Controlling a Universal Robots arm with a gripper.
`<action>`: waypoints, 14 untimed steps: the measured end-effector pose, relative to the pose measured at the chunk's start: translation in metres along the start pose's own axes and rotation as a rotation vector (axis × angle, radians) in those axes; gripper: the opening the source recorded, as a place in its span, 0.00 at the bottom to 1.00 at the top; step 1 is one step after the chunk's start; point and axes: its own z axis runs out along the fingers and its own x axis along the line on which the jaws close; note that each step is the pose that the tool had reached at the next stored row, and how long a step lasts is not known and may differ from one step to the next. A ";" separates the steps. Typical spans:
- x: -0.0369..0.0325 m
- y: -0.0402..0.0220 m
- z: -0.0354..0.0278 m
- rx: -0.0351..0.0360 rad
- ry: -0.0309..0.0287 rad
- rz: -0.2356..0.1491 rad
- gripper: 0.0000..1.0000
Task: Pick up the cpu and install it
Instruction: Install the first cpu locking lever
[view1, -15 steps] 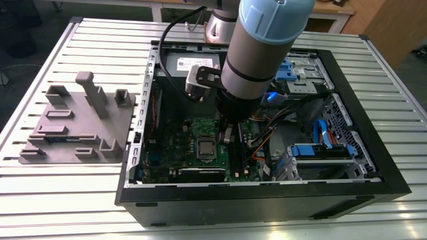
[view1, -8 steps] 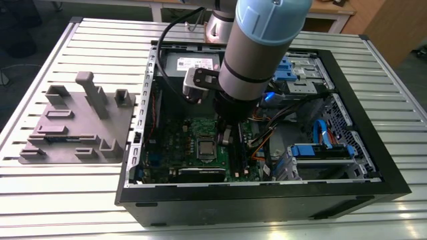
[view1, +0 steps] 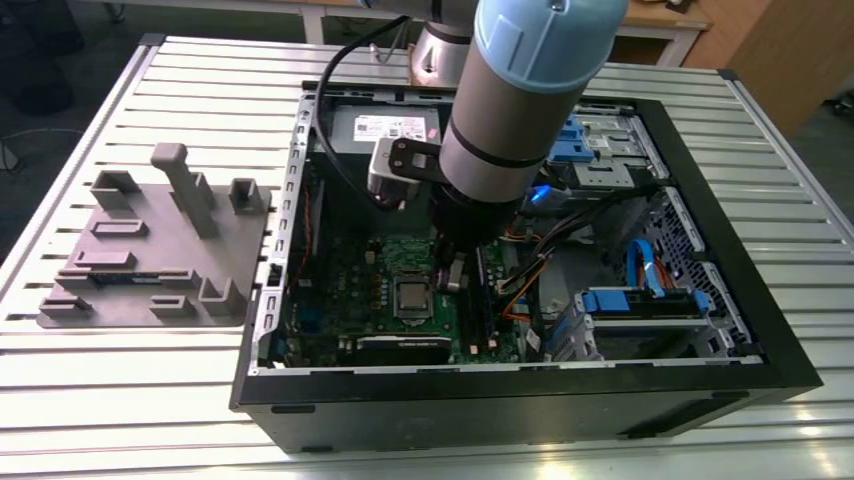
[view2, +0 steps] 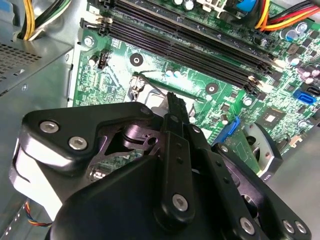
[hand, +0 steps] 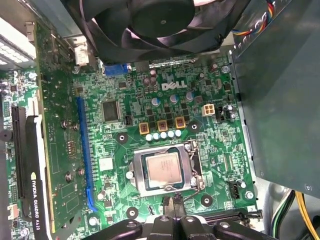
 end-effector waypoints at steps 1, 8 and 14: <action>0.0002 0.0000 0.0002 0.0000 -0.0001 -0.002 0.10; 0.0014 -0.0004 0.0010 0.0041 0.0049 -0.062 0.10; 0.0023 -0.0007 0.0025 0.0163 0.0053 -0.083 0.10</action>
